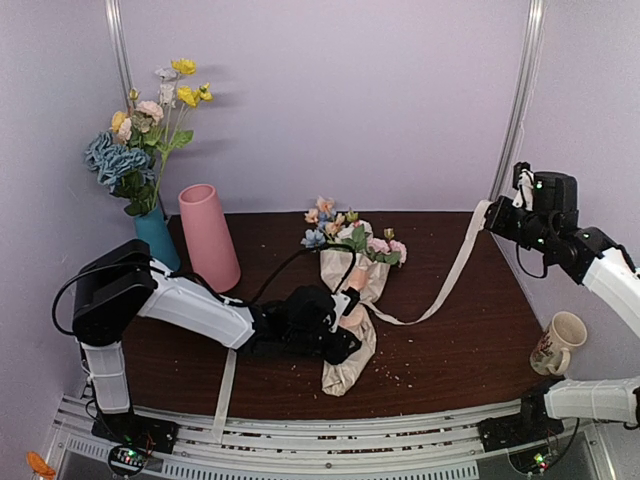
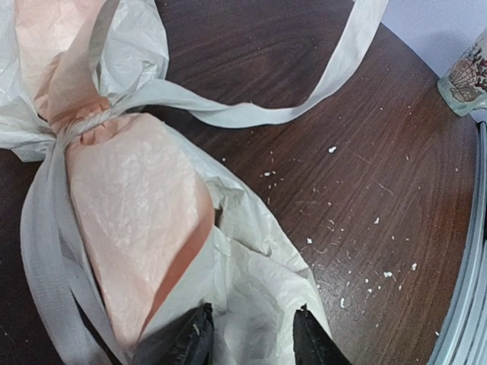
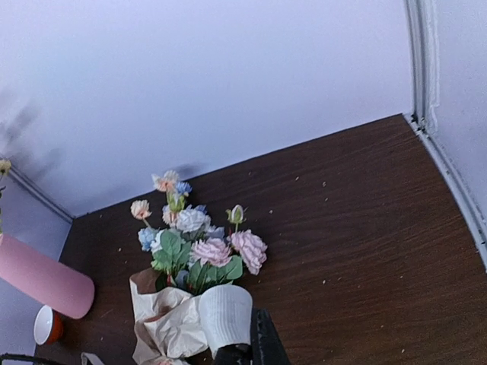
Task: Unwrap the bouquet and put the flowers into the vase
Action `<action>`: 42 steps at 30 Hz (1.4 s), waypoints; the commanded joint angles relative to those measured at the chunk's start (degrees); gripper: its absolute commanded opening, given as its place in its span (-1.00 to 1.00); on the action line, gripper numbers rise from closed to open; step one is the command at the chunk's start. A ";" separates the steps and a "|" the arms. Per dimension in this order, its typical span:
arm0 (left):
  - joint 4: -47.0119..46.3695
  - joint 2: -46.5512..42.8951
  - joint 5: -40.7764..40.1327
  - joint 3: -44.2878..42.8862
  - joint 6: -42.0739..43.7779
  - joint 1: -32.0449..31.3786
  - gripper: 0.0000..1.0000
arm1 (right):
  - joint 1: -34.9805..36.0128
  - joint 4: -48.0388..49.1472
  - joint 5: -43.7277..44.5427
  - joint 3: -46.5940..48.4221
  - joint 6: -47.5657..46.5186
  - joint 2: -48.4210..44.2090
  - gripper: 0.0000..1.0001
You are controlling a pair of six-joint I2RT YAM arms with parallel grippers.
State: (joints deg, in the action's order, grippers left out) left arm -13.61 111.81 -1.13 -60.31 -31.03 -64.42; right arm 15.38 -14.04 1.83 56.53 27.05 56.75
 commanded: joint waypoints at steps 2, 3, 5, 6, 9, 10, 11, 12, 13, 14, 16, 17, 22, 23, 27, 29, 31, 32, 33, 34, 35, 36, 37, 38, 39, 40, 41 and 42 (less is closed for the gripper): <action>4.31 -5.11 -0.57 -1.45 1.61 0.18 -0.10 | 0.12 8.76 -18.31 -2.28 1.45 1.45 -1.00; 4.90 -6.08 -0.85 -1.47 1.85 0.04 -0.04 | 0.51 10.36 -20.69 -2.24 1.71 1.49 -1.00; 5.93 -8.24 -1.43 -1.56 2.46 0.00 0.12 | 2.15 13.42 -24.52 -1.88 1.70 1.26 -1.00; 6.11 -9.47 -1.64 -1.44 3.15 -0.09 0.22 | 3.29 14.48 -25.99 -1.54 1.39 1.19 -1.00; 6.18 -13.87 -2.97 -0.97 6.31 -0.41 0.46 | 8.18 17.17 -28.23 0.07 0.39 1.14 -1.00; 5.99 -15.47 -4.01 -0.76 7.66 -0.62 0.51 | 10.13 18.27 -28.58 0.44 0.15 1.27 -1.00; 5.22 -16.90 -4.86 -0.33 9.26 -0.69 0.56 | 12.24 19.47 -29.20 0.72 -0.12 1.52 -1.00; 4.22 -18.45 -5.43 0.16 10.75 -0.70 0.59 | 14.46 20.48 -29.88 1.12 -0.52 1.86 -1.00; 3.04 -19.96 -6.31 0.57 12.23 -0.71 0.60 | 16.60 21.19 -30.36 1.54 -0.97 2.39 -1.00; 1.85 -21.14 -6.67 0.94 13.61 -0.78 0.68 | 18.66 21.56 -30.68 1.99 -1.79 2.89 -1.00; -0.80 -23.35 -6.00 1.40 16.29 -0.78 0.71 | 22.04 21.86 -30.28 2.57 -3.86 3.85 -1.00; -2.02 -24.27 -5.26 1.31 17.67 -0.71 0.72 | 23.49 21.90 -29.46 2.72 -4.66 4.29 -1.00; -6.71 -24.84 -1.87 -0.29 22.53 -0.71 0.96 | 28.67 22.04 -28.40 3.71 -6.98 6.33 -1.00; -7.70 -24.32 -0.61 -0.80 23.33 -0.70 0.96 | 29.66 21.85 -28.30 4.14 -7.39 6.71 -1.00; -9.22 -20.77 1.87 -4.10 25.06 -0.74 0.96 | 32.25 20.81 -26.33 5.19 -8.93 7.77 -1.00; -10.26 -19.13 5.20 -5.91 25.10 -0.72 0.93 | 32.91 20.13 -24.68 5.49 -9.39 8.09 -1.00; -11.68 -17.98 8.15 -6.58 24.78 -0.71 0.88 | 33.24 19.39 -22.79 5.56 -9.55 8.11 -1.00; -12.42 -17.48 8.87 -6.67 24.70 -0.71 0.83 | 33.28 19.20 -22.33 5.51 -9.56 8.05 -1.00; -13.36 -17.09 8.85 -6.67 24.37 -0.70 0.70 | 33.32 19.15 -22.15 5.45 -9.54 7.96 -1.00; -14.06 -16.79 8.61 -6.70 24.04 -0.75 0.39 | 33.41 19.19 -22.05 5.28 -9.61 7.82 -1.00; -14.42 -16.58 8.38 -6.78 23.92 -0.75 0.06 | 33.45 19.29 -21.80 5.14 -9.56 7.72 -1.00; -14.51 -16.44 8.07 -6.87 23.74 -0.75 -0.26 | 33.41 19.31 -21.26 5.04 -9.56 7.68 -1.00; -14.41 -16.47 7.67 -6.85 23.73 -0.71 -0.65 | 33.52 19.25 -20.17 5.00 -9.43 7.67 -1.00; -14.24 -16.76 7.01 -6.61 23.69 -0.70 -0.95 | 33.50 19.04 -18.71 4.99 -9.21 7.72 -1.00; -14.31 -17.20 5.94 -6.01 23.47 -0.70 -1.00 | 33.51 18.71 -16.55 4.99 -8.89 7.80 -1.00; -14.67 -17.84 4.75 -5.09 22.85 -0.70 -1.00 | 33.55 18.19 -14.34 4.95 -8.61 7.96 -1.00; -15.25 -18.81 3.40 -4.02 22.60 -0.70 -1.00 | 33.53 17.87 -12.16 5.03 -8.44 8.18 -1.00; -15.83 -19.79 2.09 -2.86 22.22 -0.76 -1.00 | 33.53 17.76 -11.32 4.95 -8.30 8.53 -1.00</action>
State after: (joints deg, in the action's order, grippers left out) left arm -24.12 94.91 4.58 -65.23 -7.68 -64.99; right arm 48.53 4.47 -17.04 60.49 18.31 65.04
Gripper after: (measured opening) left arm 0.009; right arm 0.015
